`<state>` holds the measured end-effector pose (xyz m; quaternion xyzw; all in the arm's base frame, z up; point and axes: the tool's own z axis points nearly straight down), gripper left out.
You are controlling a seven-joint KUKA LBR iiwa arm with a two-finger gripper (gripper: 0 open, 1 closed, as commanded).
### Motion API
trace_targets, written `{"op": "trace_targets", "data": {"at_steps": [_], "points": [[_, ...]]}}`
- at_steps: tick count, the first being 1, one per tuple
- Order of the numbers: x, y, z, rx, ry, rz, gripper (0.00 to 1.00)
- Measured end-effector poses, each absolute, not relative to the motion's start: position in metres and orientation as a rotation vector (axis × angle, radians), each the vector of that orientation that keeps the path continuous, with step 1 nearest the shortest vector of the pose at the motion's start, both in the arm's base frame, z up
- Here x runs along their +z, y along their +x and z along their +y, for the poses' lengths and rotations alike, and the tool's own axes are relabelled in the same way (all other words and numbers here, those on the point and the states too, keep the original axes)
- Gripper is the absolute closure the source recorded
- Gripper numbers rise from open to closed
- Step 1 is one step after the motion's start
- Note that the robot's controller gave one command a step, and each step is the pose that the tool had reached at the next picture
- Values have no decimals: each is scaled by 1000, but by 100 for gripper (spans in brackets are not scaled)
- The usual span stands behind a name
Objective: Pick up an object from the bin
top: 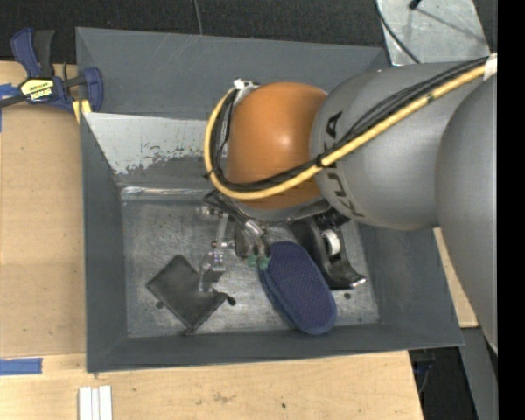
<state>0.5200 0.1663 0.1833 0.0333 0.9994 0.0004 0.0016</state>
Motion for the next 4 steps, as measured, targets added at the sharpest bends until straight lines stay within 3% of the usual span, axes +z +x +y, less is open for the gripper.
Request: {"op": "trace_targets", "data": {"at_steps": [1, 2, 3, 4], "points": [[92, 488, 159, -5, 257, 3138, 0], [72, 502, 191, -1, 356, 3118, 0], [76, 507, 192, 13, 356, 3099, 100], [247, 514, 185, 7, 275, 3119, 100]]}}
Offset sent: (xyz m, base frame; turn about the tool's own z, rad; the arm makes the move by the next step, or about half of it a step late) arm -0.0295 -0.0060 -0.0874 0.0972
